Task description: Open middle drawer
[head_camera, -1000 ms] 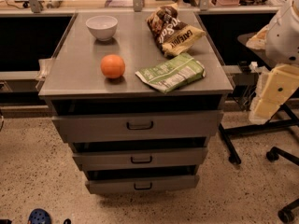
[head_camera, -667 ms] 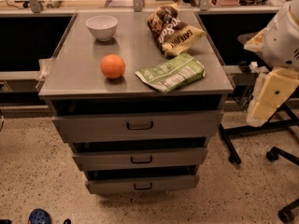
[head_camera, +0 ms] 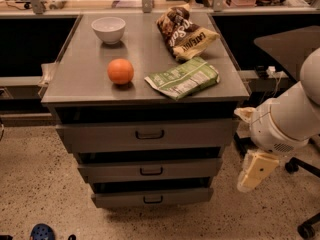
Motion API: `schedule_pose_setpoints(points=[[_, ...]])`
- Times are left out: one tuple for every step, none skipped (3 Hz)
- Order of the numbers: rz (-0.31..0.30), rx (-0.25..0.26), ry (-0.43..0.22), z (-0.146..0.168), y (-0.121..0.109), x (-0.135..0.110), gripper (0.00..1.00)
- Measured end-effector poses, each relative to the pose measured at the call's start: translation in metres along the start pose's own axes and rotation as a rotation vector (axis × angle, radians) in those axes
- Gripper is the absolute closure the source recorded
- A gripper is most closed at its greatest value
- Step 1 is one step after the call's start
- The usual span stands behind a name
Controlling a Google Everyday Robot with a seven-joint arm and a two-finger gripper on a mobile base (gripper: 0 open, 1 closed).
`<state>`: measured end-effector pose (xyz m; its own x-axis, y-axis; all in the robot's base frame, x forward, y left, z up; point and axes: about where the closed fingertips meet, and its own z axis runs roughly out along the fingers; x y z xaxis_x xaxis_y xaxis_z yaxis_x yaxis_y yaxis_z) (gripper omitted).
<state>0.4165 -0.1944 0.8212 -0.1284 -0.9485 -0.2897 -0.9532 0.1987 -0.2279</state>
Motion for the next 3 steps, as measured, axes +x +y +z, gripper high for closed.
schedule_pose_setpoints(points=[[-0.015, -0.018, -0.013, 0.000, 0.003, -0.004, 0.00], [-0.005, -0.046, -0.058, 0.059, 0.009, 0.004, 0.00], [-0.017, -0.131, -0.060, 0.185, 0.032, 0.042, 0.00]])
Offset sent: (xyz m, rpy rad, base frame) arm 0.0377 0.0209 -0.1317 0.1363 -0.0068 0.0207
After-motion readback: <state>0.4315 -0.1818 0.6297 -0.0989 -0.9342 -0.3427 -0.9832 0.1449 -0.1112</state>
